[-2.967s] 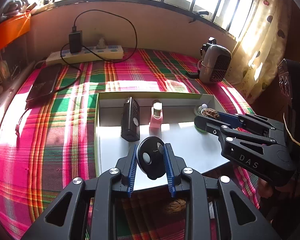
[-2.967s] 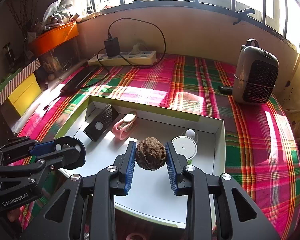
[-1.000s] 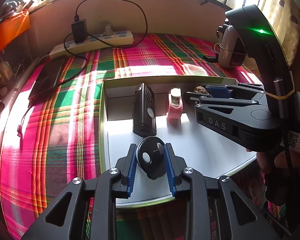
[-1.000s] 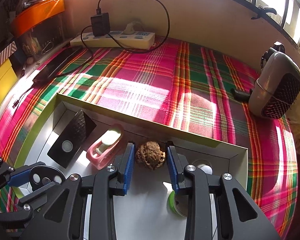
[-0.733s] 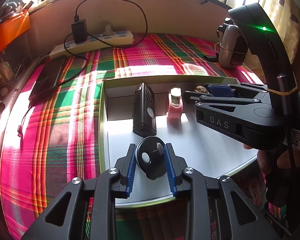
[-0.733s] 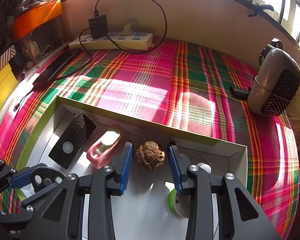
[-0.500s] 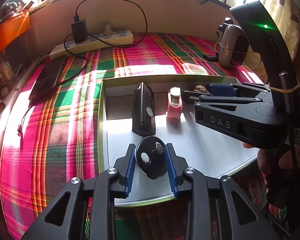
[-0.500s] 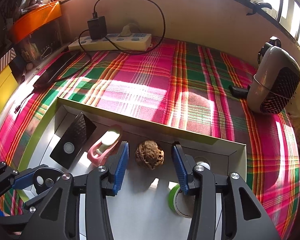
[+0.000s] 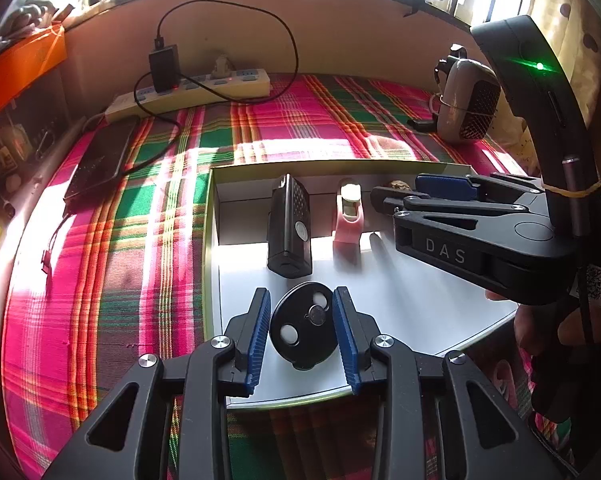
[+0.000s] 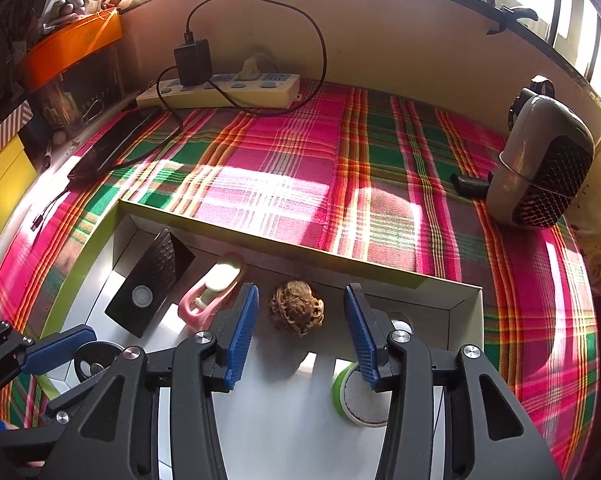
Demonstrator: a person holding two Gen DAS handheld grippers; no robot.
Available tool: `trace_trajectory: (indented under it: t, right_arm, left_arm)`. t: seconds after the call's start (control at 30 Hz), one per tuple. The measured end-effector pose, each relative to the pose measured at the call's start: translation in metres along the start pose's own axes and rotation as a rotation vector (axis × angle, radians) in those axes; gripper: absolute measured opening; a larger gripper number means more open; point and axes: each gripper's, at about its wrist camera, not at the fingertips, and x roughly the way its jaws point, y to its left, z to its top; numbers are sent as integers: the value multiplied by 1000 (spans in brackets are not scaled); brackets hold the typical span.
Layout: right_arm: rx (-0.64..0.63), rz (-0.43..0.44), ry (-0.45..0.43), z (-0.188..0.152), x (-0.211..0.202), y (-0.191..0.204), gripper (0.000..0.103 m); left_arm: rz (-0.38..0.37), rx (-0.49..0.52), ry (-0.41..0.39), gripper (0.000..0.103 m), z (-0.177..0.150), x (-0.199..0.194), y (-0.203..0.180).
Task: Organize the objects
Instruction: 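Lower the black disc into the box and open the left gripper, then withdraw both tools from the box toward the remaining items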
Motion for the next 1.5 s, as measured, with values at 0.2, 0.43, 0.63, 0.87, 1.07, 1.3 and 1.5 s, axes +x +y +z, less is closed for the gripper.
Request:
trace_trajectory:
  t: [0.2,0.43,0.63,0.87,1.07,1.3,1.5]
  right_arm:
    - [-5,6,-9,-2,-6,3,46]
    - [-7,6,-33,-6,-20,5,46]
    - [5,0,-61,-11,-35,5,47]
    - [15,9,-95,-23,-58,6,47]
    - [14,11,-116,-35,-73,8,47]
    - [24,12,-135,-55,-92,7,47]
    - [22,8,-149,-71,-105,8,47]
  left_arm:
    - [2,6,-1,31,-1,-4,-3]
    - [-6,6,-19,31,-5,-15,-4]
    - [-4,0,-39,31,-11,-27,-4]
    - [-18,-28,-86,31,-18,-47,1]
    - [-27,-30,-98,31,-28,-57,2]
    - [-39,-44,-100,31,-42,-65,6]
    - [-62,-47,-103,31,-51,-70,6]
